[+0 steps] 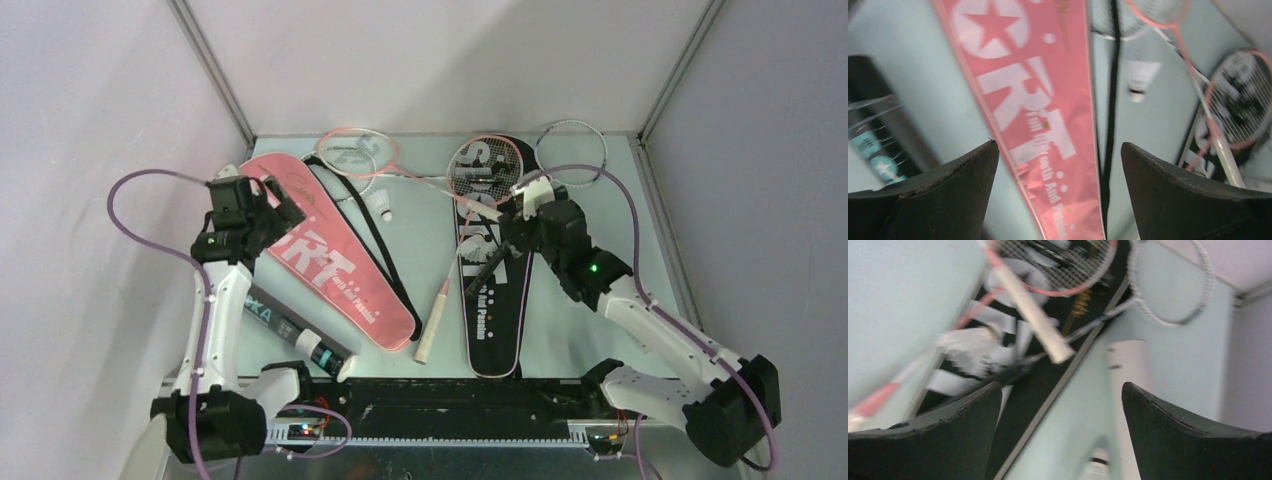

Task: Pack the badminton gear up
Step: Open the lid of the shuttle tube.

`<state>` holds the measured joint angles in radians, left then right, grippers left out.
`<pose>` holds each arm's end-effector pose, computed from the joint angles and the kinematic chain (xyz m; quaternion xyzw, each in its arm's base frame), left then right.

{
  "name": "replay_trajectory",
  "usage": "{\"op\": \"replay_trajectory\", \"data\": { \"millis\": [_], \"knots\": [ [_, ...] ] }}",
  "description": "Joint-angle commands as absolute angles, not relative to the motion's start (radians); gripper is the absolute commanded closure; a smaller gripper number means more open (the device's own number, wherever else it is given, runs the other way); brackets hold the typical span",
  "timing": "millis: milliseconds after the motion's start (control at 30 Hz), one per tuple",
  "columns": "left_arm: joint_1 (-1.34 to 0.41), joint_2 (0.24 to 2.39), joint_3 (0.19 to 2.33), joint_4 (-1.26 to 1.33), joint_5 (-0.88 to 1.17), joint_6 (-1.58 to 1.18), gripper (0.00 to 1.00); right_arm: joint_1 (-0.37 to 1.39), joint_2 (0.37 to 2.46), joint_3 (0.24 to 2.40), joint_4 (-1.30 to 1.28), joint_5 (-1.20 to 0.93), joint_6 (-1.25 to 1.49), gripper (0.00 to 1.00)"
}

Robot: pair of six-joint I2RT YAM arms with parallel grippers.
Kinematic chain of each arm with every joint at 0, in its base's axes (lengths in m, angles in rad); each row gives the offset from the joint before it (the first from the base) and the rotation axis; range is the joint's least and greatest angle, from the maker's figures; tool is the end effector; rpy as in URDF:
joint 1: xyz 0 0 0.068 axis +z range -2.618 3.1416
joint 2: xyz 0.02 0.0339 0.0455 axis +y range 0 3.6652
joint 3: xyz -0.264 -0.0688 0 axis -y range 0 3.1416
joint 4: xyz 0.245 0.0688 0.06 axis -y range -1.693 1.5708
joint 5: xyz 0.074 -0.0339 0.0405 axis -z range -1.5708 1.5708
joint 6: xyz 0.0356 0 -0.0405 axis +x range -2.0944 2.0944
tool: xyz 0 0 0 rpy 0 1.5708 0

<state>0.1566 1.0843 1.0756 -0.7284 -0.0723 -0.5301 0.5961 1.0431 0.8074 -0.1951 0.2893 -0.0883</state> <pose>0.2200 0.0373 0.3311 -0.3214 0.8555 -0.0427 0.4037 0.2023 0.1250 0.2976 -0.2063 0.8109 0.0167 0.5474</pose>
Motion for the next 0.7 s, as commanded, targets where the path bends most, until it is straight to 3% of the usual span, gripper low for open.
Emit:
{"op": "replay_trajectory", "data": {
  "millis": [0,233,400,667],
  "knots": [
    [0.049,1.043,1.062,-0.619,0.081,-0.449,0.02,0.473,1.178,0.927,-0.297,0.409,-0.327,0.09],
    [-0.134,0.949,0.968,-0.542,0.041,-0.374,0.03,0.311,1.389,1.01,-0.456,0.318,-0.356,0.11],
    [-0.156,0.89,0.851,-0.5,0.033,-0.362,0.03,0.232,1.488,1.054,-0.528,0.249,-0.355,0.15],
    [-0.158,0.888,0.833,-0.485,0.028,-0.363,0.04,0.144,1.599,1.062,-0.527,0.274,-0.337,0.16]
  ]
}}
